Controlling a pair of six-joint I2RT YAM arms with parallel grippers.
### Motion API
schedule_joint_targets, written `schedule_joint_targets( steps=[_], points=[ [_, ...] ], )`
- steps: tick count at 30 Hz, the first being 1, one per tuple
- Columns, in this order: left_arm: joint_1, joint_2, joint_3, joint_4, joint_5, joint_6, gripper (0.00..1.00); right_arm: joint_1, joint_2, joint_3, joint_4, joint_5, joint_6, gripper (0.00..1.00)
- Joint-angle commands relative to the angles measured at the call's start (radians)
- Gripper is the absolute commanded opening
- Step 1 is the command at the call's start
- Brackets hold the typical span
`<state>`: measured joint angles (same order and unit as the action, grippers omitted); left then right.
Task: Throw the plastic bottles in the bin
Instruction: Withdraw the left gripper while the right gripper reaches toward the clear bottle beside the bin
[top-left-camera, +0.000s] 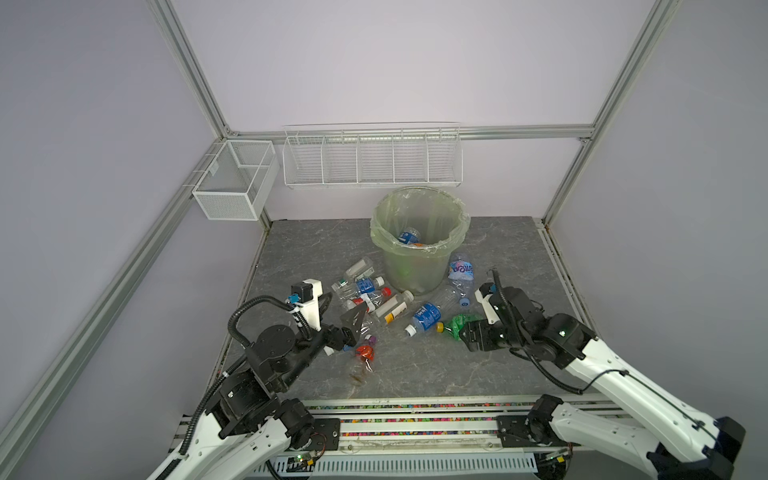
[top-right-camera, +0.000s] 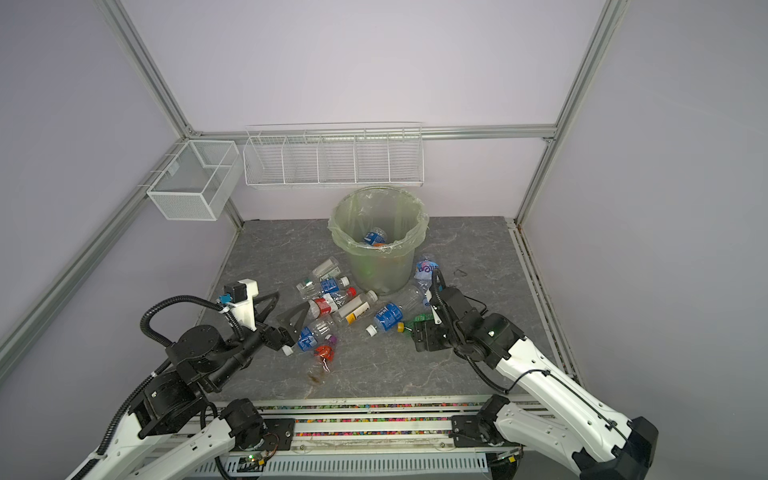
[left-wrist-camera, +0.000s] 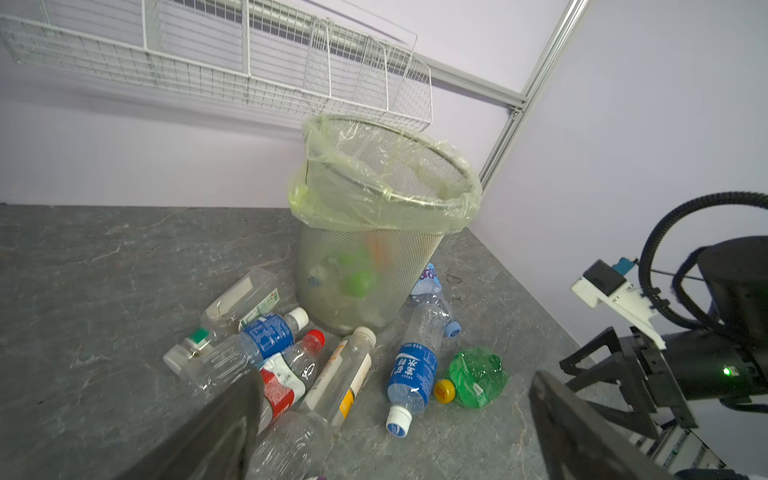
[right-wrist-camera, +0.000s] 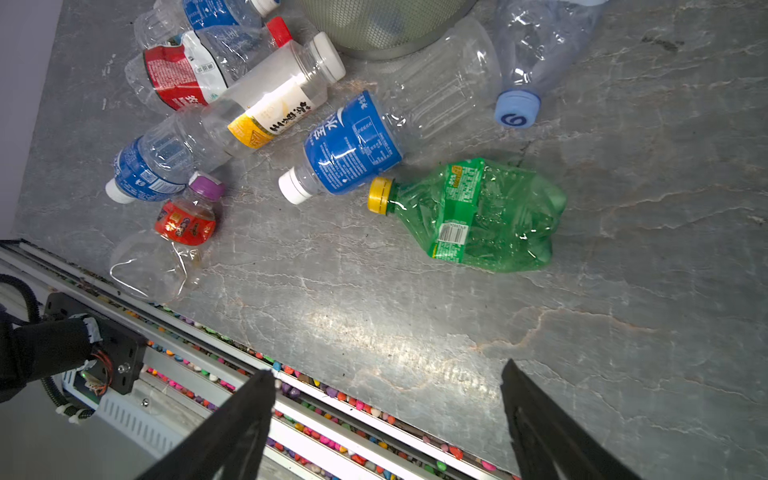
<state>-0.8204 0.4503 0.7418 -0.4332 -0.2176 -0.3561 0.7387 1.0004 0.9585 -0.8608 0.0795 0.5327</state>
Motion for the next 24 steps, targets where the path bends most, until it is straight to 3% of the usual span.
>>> schedule_joint_targets(
  steps=[1, 13, 24],
  points=[
    [-0.004, -0.038, -0.026, -0.058, -0.017, -0.07, 0.98, 0.012, 0.079, 0.061, 0.02, -0.018, 0.058, 0.88],
    [-0.005, -0.15, -0.095, -0.152, -0.019, -0.13, 0.96, 0.014, 0.283, 0.161, 0.094, -0.018, 0.205, 0.88],
    [-0.005, -0.207, -0.116, -0.188, -0.012, -0.155, 0.95, 0.007, 0.49, 0.284, 0.054, 0.043, 0.392, 0.89]
  ],
)
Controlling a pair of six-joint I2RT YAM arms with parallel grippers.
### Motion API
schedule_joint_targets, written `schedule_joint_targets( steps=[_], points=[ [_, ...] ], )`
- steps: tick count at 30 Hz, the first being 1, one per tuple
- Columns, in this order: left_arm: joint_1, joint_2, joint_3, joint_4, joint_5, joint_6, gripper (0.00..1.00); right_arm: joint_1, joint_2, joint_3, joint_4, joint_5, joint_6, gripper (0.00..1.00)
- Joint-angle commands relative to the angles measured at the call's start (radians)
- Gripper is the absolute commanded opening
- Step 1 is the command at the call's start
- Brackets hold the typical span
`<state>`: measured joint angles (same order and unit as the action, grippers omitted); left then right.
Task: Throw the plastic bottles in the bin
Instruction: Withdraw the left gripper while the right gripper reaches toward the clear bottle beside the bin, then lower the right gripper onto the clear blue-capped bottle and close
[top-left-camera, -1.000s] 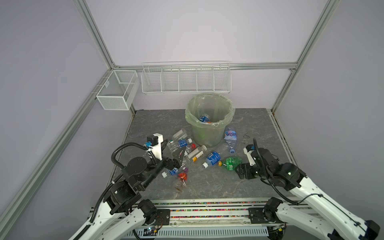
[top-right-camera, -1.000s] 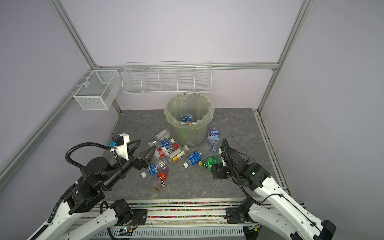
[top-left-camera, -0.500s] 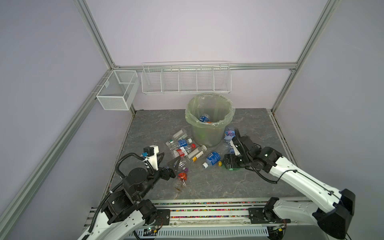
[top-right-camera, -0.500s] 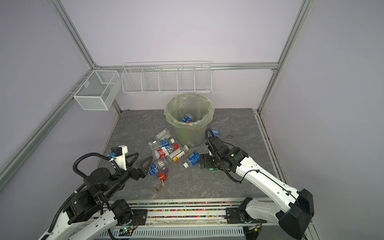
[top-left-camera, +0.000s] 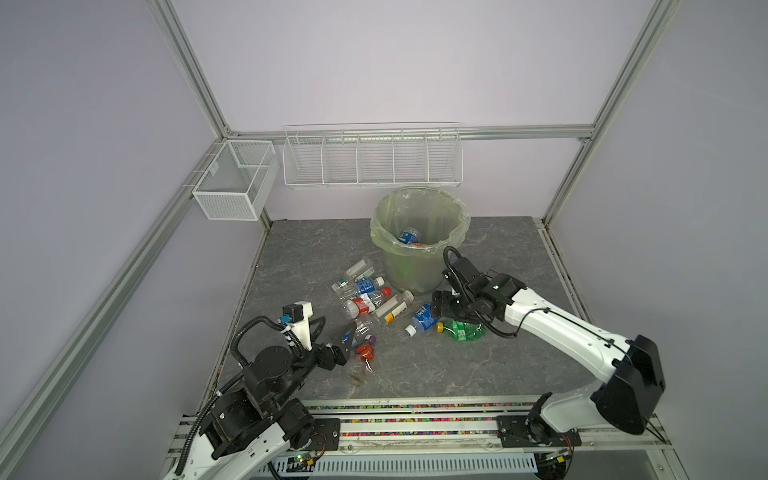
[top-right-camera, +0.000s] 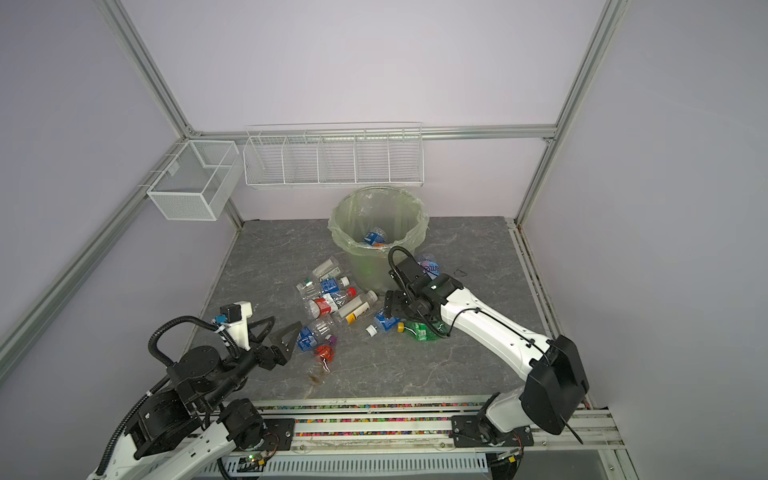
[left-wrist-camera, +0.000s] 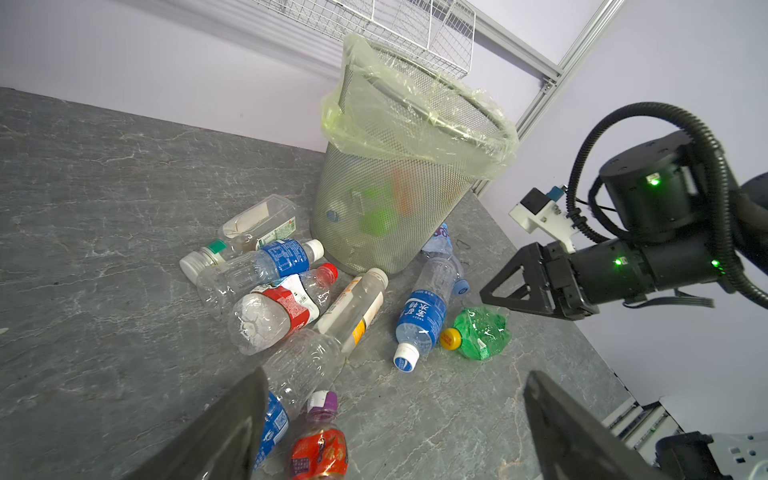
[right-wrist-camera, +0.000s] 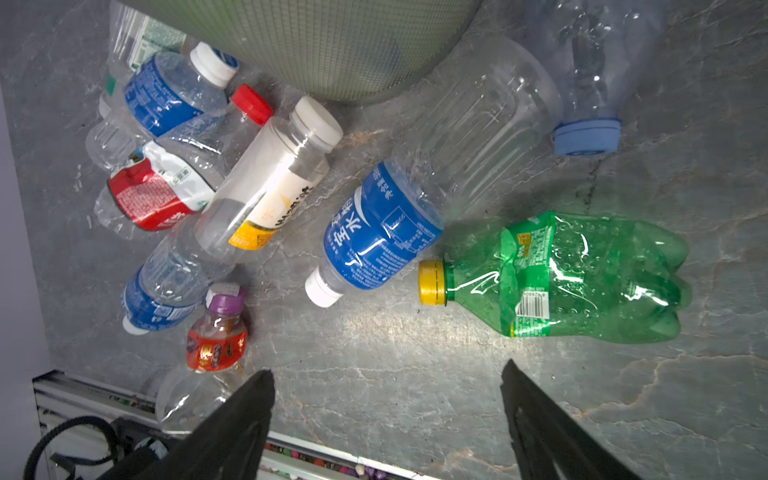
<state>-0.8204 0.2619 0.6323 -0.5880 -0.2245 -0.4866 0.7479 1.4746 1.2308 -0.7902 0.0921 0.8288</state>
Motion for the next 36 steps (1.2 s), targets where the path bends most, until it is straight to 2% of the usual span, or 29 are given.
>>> schedule_joint_targets(
  steps=[1, 16, 28, 36],
  points=[
    [-0.005, -0.022, -0.006, -0.035, -0.004, -0.024, 0.95, -0.005, 0.019, 0.008, -0.001, 0.031, 0.112, 0.89],
    [-0.005, -0.05, -0.014, -0.037, 0.001, -0.023, 0.95, -0.101, 0.102, -0.1, 0.231, -0.017, 0.406, 0.89],
    [-0.004, -0.061, -0.022, -0.032, -0.001, -0.024, 0.94, -0.139, 0.238, -0.053, 0.296, -0.029, 0.465, 0.9],
    [-0.004, -0.064, -0.025, -0.032, -0.002, -0.023, 0.95, -0.163, 0.306, -0.03, 0.325, -0.05, 0.454, 0.92]
  ],
)
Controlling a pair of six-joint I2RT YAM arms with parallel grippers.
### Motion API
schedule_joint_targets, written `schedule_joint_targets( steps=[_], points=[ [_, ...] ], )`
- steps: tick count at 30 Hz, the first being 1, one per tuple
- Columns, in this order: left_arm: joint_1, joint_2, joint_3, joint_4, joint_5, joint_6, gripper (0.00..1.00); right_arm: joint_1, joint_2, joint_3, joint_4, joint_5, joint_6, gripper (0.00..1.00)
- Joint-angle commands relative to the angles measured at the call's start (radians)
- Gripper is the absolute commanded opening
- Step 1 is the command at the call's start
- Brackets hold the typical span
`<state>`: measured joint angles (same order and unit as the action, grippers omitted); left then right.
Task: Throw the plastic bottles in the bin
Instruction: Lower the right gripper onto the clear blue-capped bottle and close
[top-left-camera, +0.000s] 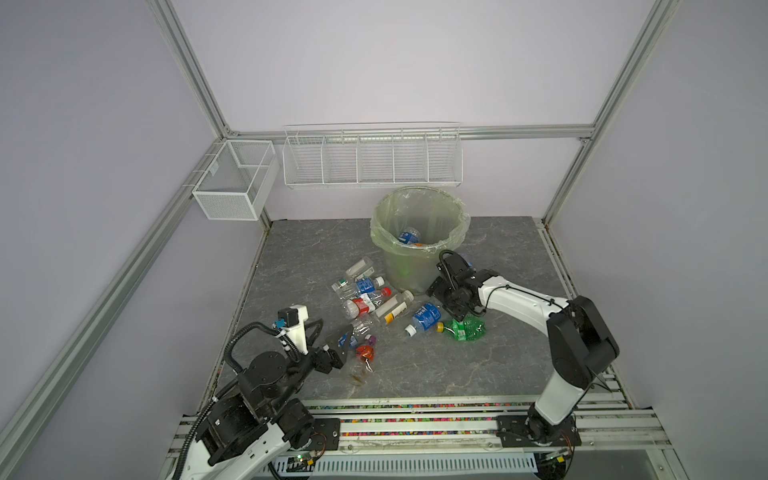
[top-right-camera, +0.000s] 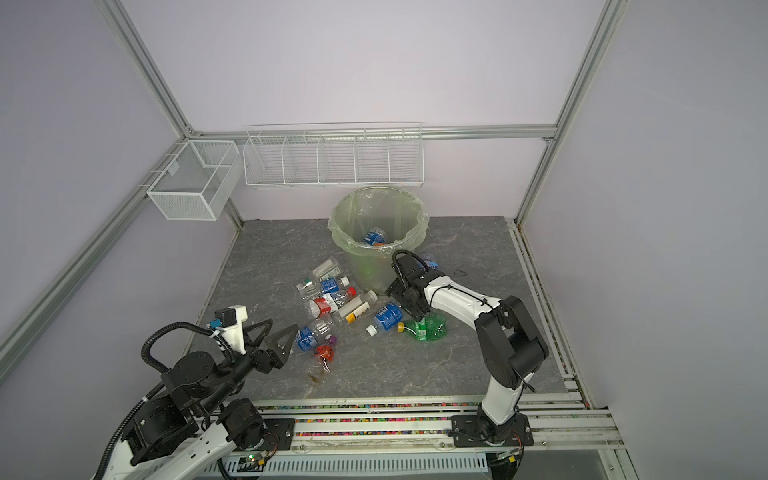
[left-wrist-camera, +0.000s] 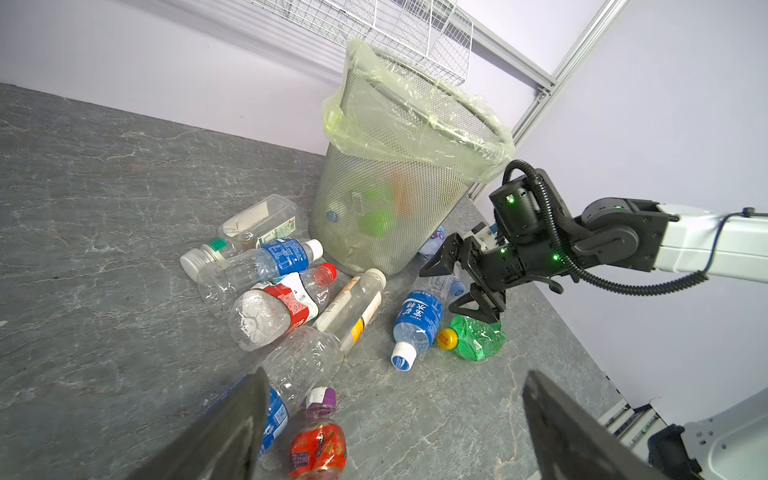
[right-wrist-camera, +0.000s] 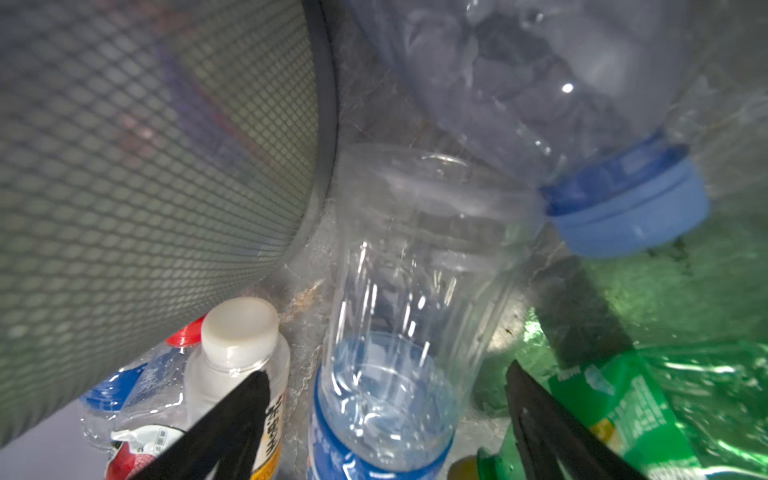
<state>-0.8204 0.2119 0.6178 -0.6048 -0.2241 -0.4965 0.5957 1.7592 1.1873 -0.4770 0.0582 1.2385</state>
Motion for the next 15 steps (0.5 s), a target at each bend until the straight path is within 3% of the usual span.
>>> schedule_joint_targets(
  steps=[1, 15],
  points=[
    [-0.004, -0.014, -0.012, -0.014, -0.002, -0.014, 0.95, -0.012, 0.026, 0.011, 0.014, -0.018, 0.044, 0.92],
    [-0.004, -0.016, -0.016, -0.011, -0.002, -0.015, 0.94, -0.034, 0.07, -0.003, 0.027, -0.022, 0.063, 0.96]
  ],
)
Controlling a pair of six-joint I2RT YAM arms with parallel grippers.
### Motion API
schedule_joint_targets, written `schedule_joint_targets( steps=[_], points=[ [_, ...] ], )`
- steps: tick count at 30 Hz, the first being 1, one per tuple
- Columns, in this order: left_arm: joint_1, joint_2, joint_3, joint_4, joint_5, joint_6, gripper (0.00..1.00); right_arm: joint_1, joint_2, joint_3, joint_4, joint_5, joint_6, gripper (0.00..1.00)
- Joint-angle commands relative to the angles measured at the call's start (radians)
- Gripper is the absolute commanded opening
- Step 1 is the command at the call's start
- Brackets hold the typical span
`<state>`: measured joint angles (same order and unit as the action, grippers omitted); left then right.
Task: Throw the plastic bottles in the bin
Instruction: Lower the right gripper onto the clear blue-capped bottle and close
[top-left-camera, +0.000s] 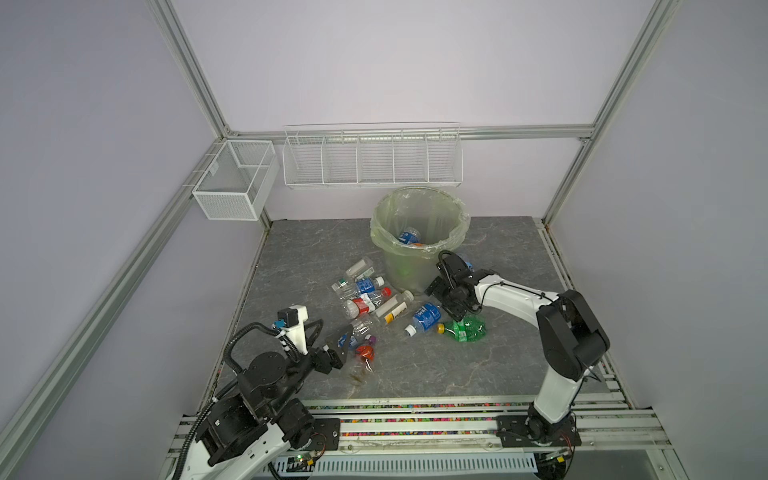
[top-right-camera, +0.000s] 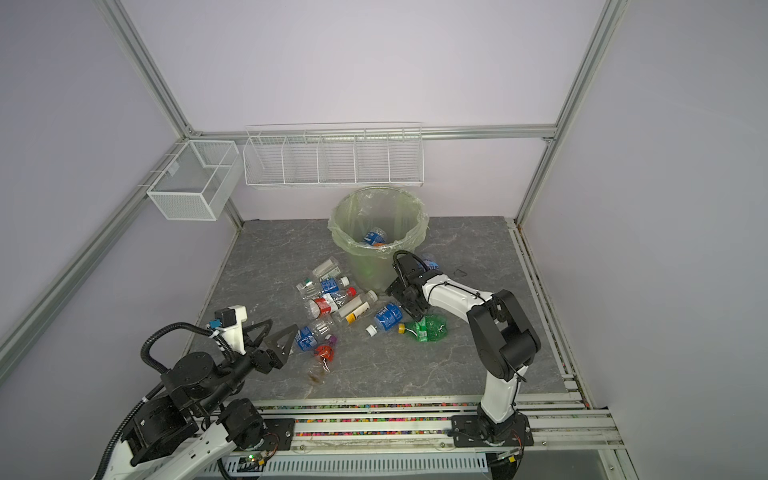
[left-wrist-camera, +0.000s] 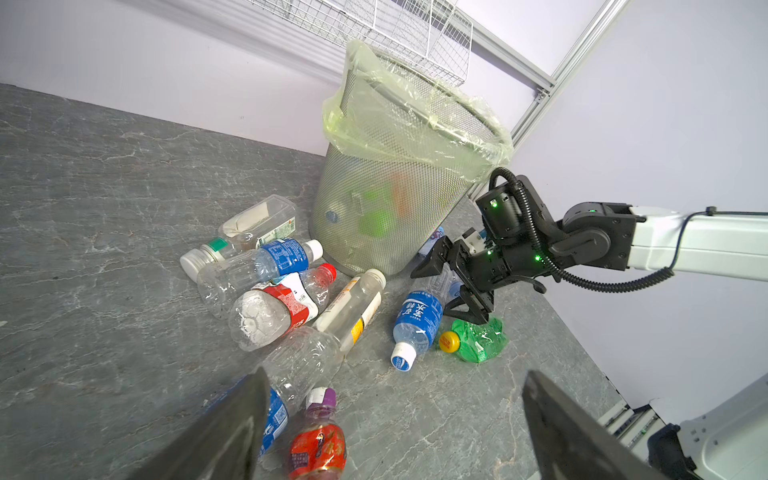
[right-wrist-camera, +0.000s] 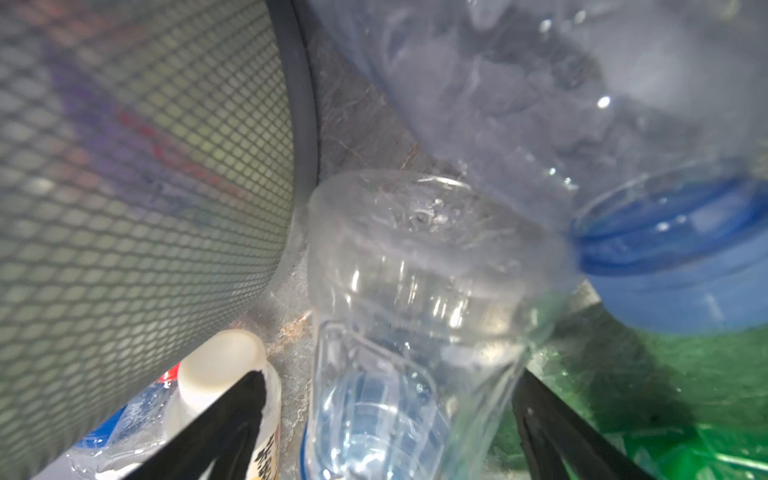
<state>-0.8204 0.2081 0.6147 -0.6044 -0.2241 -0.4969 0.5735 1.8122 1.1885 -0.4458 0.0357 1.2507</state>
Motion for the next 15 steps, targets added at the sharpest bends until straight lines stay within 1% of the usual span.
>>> schedule_joint_targets(
  steps=[1, 5, 10, 15],
  points=[
    [-0.005, -0.012, -0.011, -0.013, -0.003, -0.015, 0.94, -0.016, 0.021, -0.006, -0.008, 0.0, 0.053, 0.97],
    [-0.005, -0.012, -0.006, -0.019, -0.003, -0.015, 0.94, -0.032, 0.028, -0.013, -0.006, -0.002, 0.057, 0.99],
    [-0.004, -0.009, -0.01, -0.016, -0.004, -0.018, 0.94, -0.042, 0.044, -0.015, 0.009, -0.027, 0.043, 0.88],
    [-0.003, -0.007, -0.009, -0.017, -0.004, -0.018, 0.94, -0.046, 0.043, -0.017, 0.009, -0.028, 0.042, 0.74]
  ],
)
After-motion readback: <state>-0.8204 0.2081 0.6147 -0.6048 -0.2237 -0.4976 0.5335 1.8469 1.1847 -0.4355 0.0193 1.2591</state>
